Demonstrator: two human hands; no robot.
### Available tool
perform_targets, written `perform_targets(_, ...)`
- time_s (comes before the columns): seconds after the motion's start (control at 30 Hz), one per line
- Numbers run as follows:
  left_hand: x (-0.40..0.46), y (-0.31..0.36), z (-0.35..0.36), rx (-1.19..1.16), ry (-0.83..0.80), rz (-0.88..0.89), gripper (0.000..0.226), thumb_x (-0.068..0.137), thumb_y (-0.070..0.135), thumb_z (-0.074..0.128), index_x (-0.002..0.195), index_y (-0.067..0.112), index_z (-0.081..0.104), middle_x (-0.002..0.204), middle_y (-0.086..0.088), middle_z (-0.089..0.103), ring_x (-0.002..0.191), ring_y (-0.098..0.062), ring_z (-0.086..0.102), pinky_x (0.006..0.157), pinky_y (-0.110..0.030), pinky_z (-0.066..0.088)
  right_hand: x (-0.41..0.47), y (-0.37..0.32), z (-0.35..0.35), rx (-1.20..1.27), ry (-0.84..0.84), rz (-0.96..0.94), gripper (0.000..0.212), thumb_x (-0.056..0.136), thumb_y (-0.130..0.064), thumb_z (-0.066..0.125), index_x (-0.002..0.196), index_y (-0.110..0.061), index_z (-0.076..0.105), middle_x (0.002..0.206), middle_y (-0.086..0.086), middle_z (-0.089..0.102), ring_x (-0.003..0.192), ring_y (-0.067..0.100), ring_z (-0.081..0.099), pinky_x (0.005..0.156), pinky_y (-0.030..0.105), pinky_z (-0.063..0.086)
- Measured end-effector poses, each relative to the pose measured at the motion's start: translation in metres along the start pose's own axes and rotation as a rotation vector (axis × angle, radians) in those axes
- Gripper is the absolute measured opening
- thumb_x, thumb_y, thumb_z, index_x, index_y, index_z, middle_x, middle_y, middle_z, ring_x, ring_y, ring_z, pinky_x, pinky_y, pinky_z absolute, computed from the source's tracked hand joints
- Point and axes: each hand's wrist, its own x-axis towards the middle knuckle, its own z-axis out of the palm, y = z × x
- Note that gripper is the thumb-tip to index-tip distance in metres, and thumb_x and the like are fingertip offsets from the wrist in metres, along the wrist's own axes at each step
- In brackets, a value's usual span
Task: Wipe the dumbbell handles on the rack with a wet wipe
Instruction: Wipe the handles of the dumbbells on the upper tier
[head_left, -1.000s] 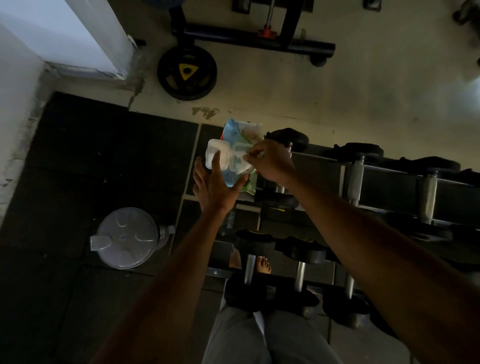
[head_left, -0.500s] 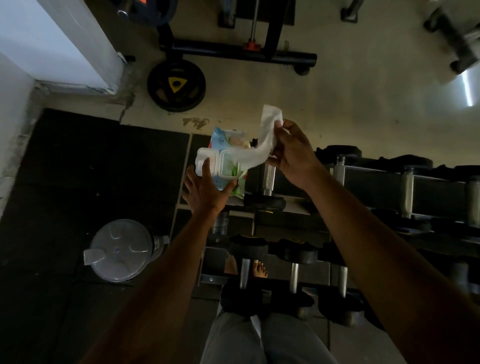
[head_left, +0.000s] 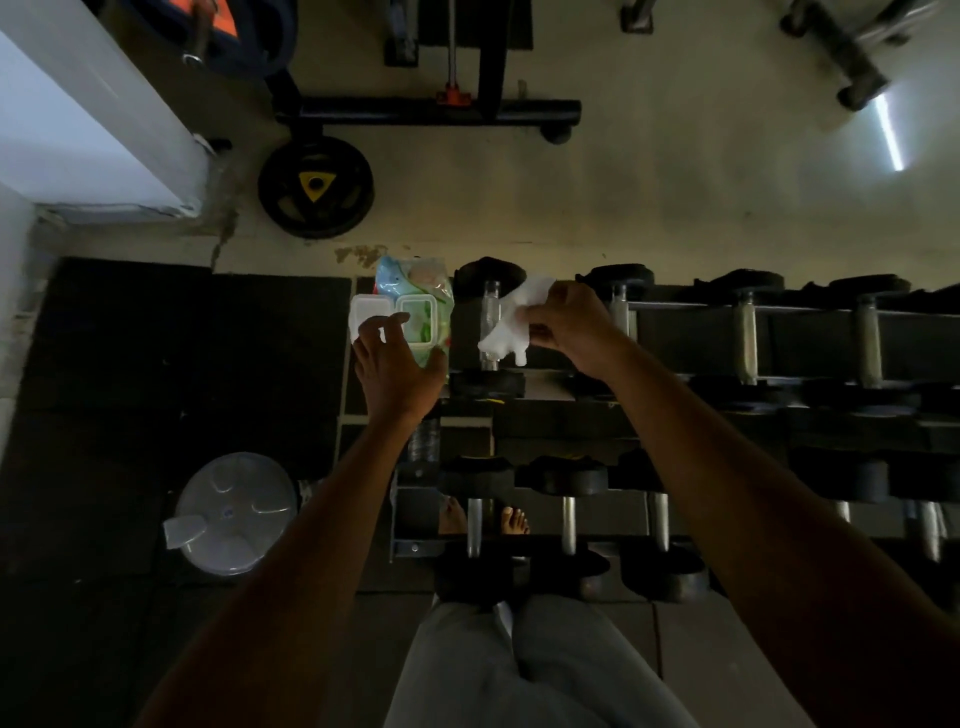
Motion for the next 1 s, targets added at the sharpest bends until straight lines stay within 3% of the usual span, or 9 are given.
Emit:
perform_targets(0.23, -0.027, 0.024, 0.015, -0.033, -0.029, 0.059, 0.064, 0.095, 0.038, 0.075, 0.148, 0.015, 0.047, 0.149, -0.017, 0.047, 0.135, -0.035, 0.048, 0.109, -0.051, 0.049, -0.004, 0.012, -0.029, -0.208, 0.073, -0.087, 0.038, 0.101, -0.028, 0.063, 0.137, -0.024, 0.050, 0.131, 0.007, 0.060, 0.112, 0.028, 0.067, 0.079, 0.049, 0.064)
perform_targets(0.4, -0.038, 0.029, 0.028, -0.079, -0.131, 0.059, 0.062, 0.097, 0.038, 0.073, 0.149, 0.018, 0.046, 0.152, -0.014, 0.043, 0.138, -0.033, 0.044, 0.102, -0.040, 0.046, -0.006, 0.023, -0.038, -0.387, 0.181, -0.084, 0.052, 0.096, -0.048, 0.064, 0.136, -0.023, 0.043, 0.127, 0.005, 0.060, 0.106, 0.024, 0.067, 0.078, 0.044, 0.064)
perform_targets(0.5, -0.042, 0.028, 0.033, -0.111, -0.140, 0.062, 0.059, 0.098, 0.039, 0.072, 0.148, 0.018, 0.049, 0.152, -0.013, 0.044, 0.137, -0.032, 0.045, 0.106, -0.045, 0.048, -0.007, 0.025, -0.041, -0.358, 0.180, -0.085, 0.052, 0.095, -0.044, 0.068, 0.134, -0.027, 0.039, 0.129, 0.004, 0.053, 0.110, 0.021, 0.061, 0.085, 0.042, 0.062)
perform_targets(0.57, -0.044, 0.025, 0.035, -0.120, -0.136, 0.065, 0.059, 0.097, 0.041, 0.072, 0.147, 0.018, 0.050, 0.152, -0.012, 0.044, 0.138, -0.032, 0.045, 0.108, -0.050, 0.047, -0.012, 0.022, -0.044, -0.276, 0.034, -0.049, 0.049, 0.096, -0.037, 0.069, 0.137, -0.026, 0.045, 0.132, 0.007, 0.056, 0.113, 0.024, 0.063, 0.088, 0.043, 0.062)
perform_targets(0.63, -0.043, 0.021, 0.037, -0.124, -0.136, 0.076, 0.058, 0.097, 0.044, 0.073, 0.145, 0.019, 0.051, 0.150, -0.011, 0.045, 0.137, -0.032, 0.045, 0.109, -0.051, 0.047, -0.016, 0.023, -0.048, -0.184, -0.154, -0.014, 0.052, 0.095, -0.014, 0.071, 0.142, -0.017, 0.051, 0.135, 0.011, 0.057, 0.118, 0.026, 0.062, 0.097, 0.042, 0.059)
perform_targets(0.7, -0.044, 0.018, 0.039, -0.133, -0.135, 0.077, 0.057, 0.096, 0.047, 0.073, 0.143, 0.021, 0.052, 0.150, -0.009, 0.044, 0.136, -0.030, 0.045, 0.109, -0.050, 0.048, -0.017, 0.024, -0.048, -0.265, -0.173, -0.054, 0.055, 0.091, 0.001, 0.071, 0.142, -0.012, 0.055, 0.135, 0.011, 0.059, 0.119, 0.024, 0.061, 0.101, 0.040, 0.056)
perform_targets(0.8, -0.045, 0.013, 0.043, -0.147, -0.128, 0.057, 0.058, 0.095, 0.053, 0.072, 0.141, 0.024, 0.052, 0.151, -0.007, 0.042, 0.137, -0.028, 0.044, 0.109, -0.053, 0.049, -0.013, 0.025, -0.039, -0.615, -0.044, -0.245, 0.039, 0.094, -0.012, 0.072, 0.132, -0.011, 0.065, 0.126, 0.008, 0.068, 0.108, 0.015, 0.064, 0.098, 0.032, 0.053)
perform_targets(0.9, -0.047, 0.009, 0.047, -0.164, -0.134, 0.024, 0.063, 0.095, 0.059, 0.070, 0.144, 0.024, 0.051, 0.154, -0.007, 0.039, 0.140, -0.028, 0.042, 0.109, -0.053, 0.050, -0.002, 0.027, -0.030, -0.722, 0.034, -0.295, 0.028, 0.097, -0.025, 0.070, 0.123, -0.016, 0.071, 0.126, 0.003, 0.069, 0.105, 0.008, 0.059, 0.091, 0.023, 0.046)
perform_targets(1.0, -0.049, 0.005, 0.051, -0.181, -0.131, 0.013, 0.065, 0.096, 0.061, 0.069, 0.146, 0.023, 0.050, 0.155, -0.009, 0.039, 0.141, -0.029, 0.041, 0.108, -0.052, 0.051, 0.002, 0.025, -0.024, -0.824, 0.053, -0.316, 0.033, 0.098, -0.040, 0.063, 0.126, -0.023, 0.068, 0.139, 0.003, 0.056, 0.125, 0.018, 0.051, 0.107, 0.038, 0.044)
